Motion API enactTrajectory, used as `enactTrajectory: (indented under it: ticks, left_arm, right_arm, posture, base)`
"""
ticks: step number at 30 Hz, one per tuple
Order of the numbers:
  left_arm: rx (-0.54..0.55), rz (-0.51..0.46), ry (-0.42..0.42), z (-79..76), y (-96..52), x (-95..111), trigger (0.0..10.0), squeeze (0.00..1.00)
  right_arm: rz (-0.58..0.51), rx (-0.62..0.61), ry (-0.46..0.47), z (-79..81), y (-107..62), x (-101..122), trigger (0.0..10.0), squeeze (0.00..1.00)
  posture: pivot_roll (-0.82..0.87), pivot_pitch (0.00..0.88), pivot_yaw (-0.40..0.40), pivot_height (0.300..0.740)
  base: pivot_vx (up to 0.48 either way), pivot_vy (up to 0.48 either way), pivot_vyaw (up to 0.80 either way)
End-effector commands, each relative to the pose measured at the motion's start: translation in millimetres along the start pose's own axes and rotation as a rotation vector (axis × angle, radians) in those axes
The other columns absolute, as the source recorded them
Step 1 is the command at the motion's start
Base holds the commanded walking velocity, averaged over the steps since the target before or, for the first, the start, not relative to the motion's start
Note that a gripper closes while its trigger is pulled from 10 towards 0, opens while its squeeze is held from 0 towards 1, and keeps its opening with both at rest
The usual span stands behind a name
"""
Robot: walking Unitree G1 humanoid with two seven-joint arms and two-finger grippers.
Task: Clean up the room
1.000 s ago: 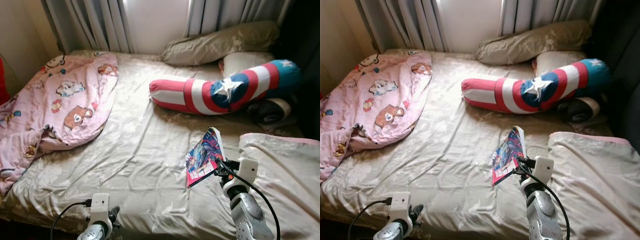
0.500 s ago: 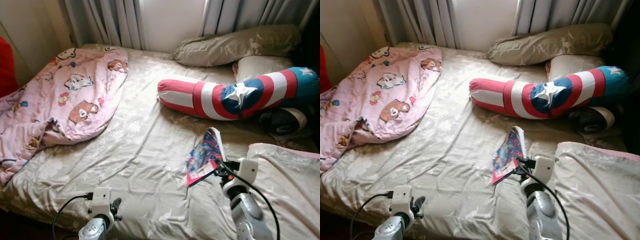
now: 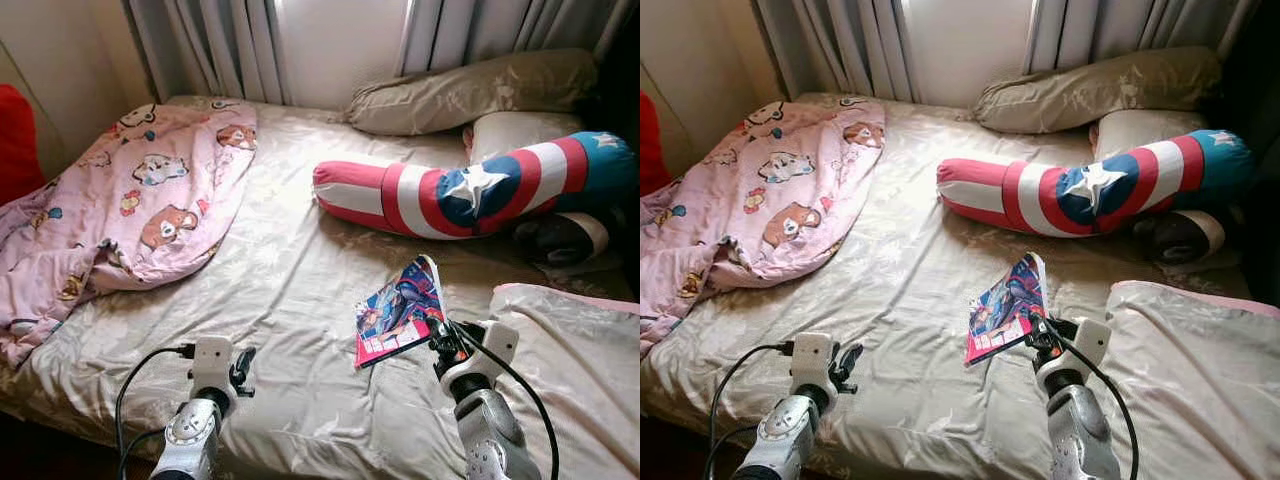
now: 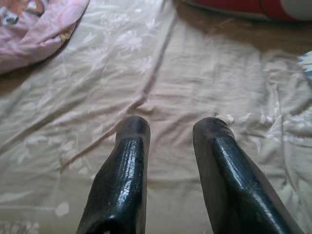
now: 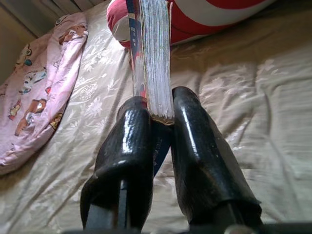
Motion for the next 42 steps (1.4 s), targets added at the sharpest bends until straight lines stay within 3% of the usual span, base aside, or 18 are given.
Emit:
enactTrajectory:
  ticks: [1,10,15,20,31,38,42]
  left_arm:
    - [-0.008,-0.058,0.009,-0.7,3.0,13,10.0,0.00]
    - [-0.026,-0.111,0.018,-4.6,10.7,31,10.0,0.00]
    - [-0.027,-0.110,0.019,-4.6,9.6,30,10.0,0.00]
    - [-0.030,-0.112,0.021,-4.6,8.1,30,10.0,0.00]
    - [-0.033,-0.138,0.022,-5.7,9.8,37,10.0,0.00]
    - [-0.032,-0.152,0.021,-5.4,10.0,41,10.0,0.00]
    - [-0.032,-0.153,0.022,-5.4,9.8,41,10.0,0.00]
  right_arm:
    - [-0.020,0.028,0.030,7.1,3.8,4,10.0,0.00]
    - [0.011,0.046,0.052,6.6,4.3,-4,10.0,0.00]
    - [0.015,0.034,0.047,3.7,1.5,-10,10.0,0.00]
    - [0.007,0.001,0.039,-3.4,0.8,-10,10.0,0.00]
    - [0.021,0.024,0.019,-1.8,1.7,-12,10.0,0.00]
    - [0.007,0.034,0.023,0.5,2.7,-11,10.0,0.00]
    - [-0.014,0.021,0.034,-2.3,1.5,-9,10.0,0.00]
  posture:
    - [0.03,0.077,0.012,0.740]
    - [0.02,0.074,0.021,0.711]
    - [0.02,0.074,0.022,0.681]
    - [0.03,0.078,0.021,0.681]
    - [0.03,0.079,0.019,0.681]
    - [0.03,0.078,0.016,0.636]
    - [0.03,0.078,0.014,0.636]
  base:
    - [0.000,0.000,0.00]
    - [0.000,0.000,0.00]
    - [0.000,0.000,0.00]
    - [0.000,0.000,0.00]
    - [0.000,0.000,0.00]
    - [0.000,0.000,0.00]
    - [0.000,0.000,0.00]
Point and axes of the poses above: a point about 5 cm out from each wrist's last joint towards the gripper, its own y axis pointing out of the wrist towards the gripper, its own x axis along the axis of the wrist's last joint, z = x × y, the point moved 4 cm from there along y, pointing out of the wrist towards the gripper, and after that the axes turned 2 degrees about y, right-handed, at the moved point
